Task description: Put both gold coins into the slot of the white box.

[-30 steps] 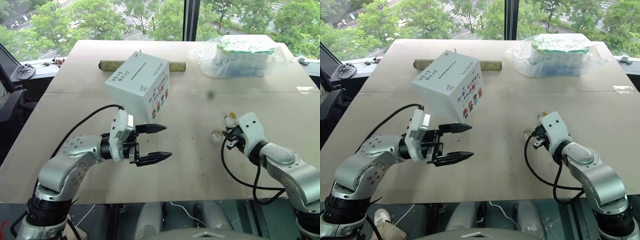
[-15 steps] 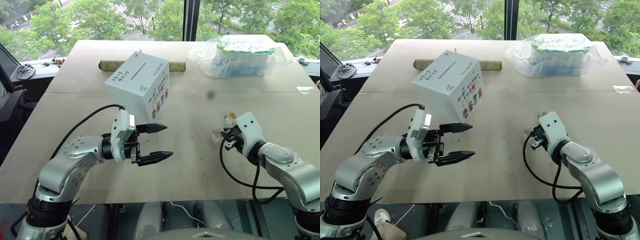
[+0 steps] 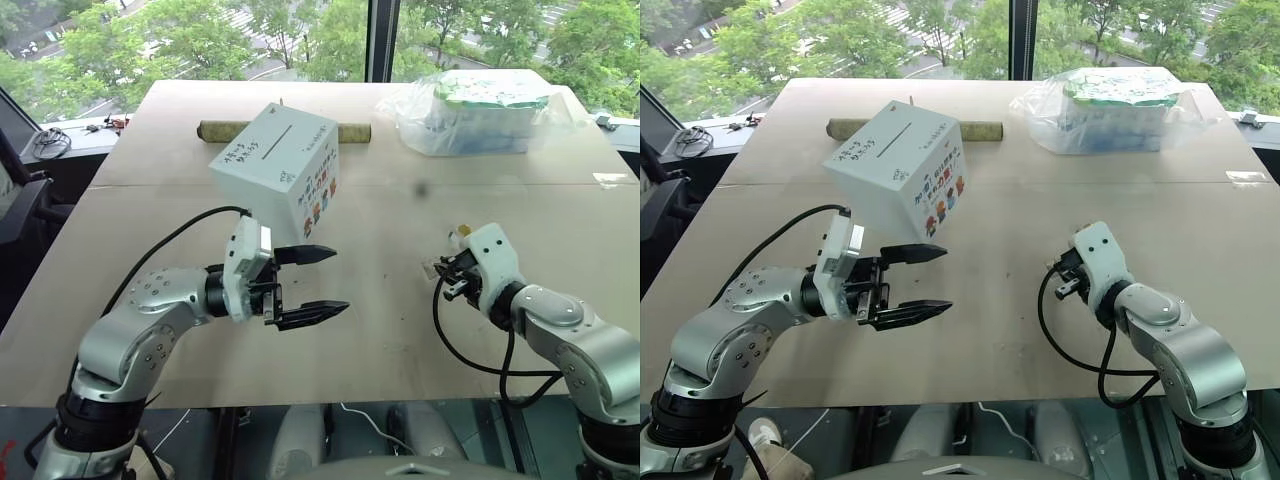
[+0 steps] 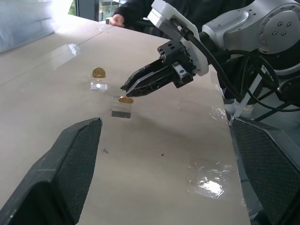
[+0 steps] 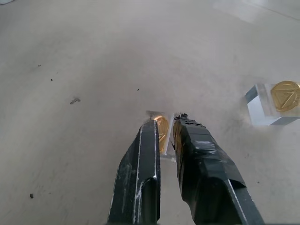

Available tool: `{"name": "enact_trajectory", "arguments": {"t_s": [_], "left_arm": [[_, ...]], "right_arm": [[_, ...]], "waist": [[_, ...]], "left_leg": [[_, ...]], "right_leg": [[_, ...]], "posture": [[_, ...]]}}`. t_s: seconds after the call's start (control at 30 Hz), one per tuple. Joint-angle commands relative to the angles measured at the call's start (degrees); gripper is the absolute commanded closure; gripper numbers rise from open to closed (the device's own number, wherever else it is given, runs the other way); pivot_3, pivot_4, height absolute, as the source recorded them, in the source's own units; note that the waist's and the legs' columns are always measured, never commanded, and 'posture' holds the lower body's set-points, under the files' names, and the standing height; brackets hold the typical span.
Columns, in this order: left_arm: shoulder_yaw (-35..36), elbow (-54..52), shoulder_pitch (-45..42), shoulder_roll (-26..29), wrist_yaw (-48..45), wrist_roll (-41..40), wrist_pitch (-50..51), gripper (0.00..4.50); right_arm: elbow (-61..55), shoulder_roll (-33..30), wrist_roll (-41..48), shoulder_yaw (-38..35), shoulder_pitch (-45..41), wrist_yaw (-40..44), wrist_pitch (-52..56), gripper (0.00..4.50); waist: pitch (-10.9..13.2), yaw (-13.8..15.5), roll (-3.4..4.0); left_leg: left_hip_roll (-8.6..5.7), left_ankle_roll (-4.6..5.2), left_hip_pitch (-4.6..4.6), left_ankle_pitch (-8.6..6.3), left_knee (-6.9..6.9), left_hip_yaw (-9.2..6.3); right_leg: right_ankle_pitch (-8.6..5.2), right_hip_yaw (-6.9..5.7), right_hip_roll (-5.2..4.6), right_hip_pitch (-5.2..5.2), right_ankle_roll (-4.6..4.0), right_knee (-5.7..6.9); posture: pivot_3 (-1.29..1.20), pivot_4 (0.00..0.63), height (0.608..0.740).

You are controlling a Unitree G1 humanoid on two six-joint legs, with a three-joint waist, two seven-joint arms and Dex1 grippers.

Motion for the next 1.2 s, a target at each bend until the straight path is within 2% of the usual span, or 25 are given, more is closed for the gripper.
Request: {"name": "enact_trajectory", "arguments": {"t_s": [0.03,0.23,1.1,1.17,1.2], "left_arm": [[0.5,-1.3,0.0,0.6,-0.9,-0.5,-0.6,0.00],[0.3,-1.5,0.2,0.4,-0.7,-0.4,-0.4,0.00],[1.0,-1.3,1.6,0.6,-0.9,0.5,-1.8,0.00],[1.1,-1.1,1.6,0.6,-0.9,0.5,-2.0,0.00],[1.1,-1.0,1.6,0.6,-1.0,0.5,-2.1,0.00]], "right_arm": [[-3.8,-1.7,-0.1,-1.7,-0.6,-0.2,1.0,3.85],[-4.6,-1.1,0.7,-1.5,-0.1,0.0,2.7,3.85],[2.0,-0.5,-3.1,2.2,0.5,-1.6,-1.6,3.85],[2.4,-0.5,-3.4,2.1,0.5,-1.6,-2.0,4.42],[2.6,-0.5,-3.5,2.1,0.5,-1.5,-2.2,4.48]], "waist": [[0.0,0.0,0.00],[0.0,0.0,0.00],[0.0,0.0,0.00],[0.0,0.0,0.00],[0.0,0.0,0.00]], "left_leg": [[0.00,0.00,0.00,0.00,0.00,0.00],[0.00,0.00,0.00,0.00,-0.01,0.00],[0.00,0.00,0.00,0.00,-0.04,0.01],[0.00,0.00,0.00,0.00,-0.04,0.01],[0.00,0.00,0.00,0.00,-0.04,0.01]], "right_leg": [[0.00,0.00,-0.01,0.00,0.00,0.00],[0.00,0.00,-0.04,0.00,0.00,-0.01],[0.00,0.00,-0.06,-0.01,0.00,-0.04],[0.00,0.00,-0.06,-0.01,0.00,-0.04],[0.00,0.00,-0.06,-0.01,0.00,-0.04]], "posture": [[0.00,0.150,0.740],[0.00,0.150,0.740],[0.00,0.150,0.740],[0.00,0.150,0.740],[0.00,0.150,0.740]]}}
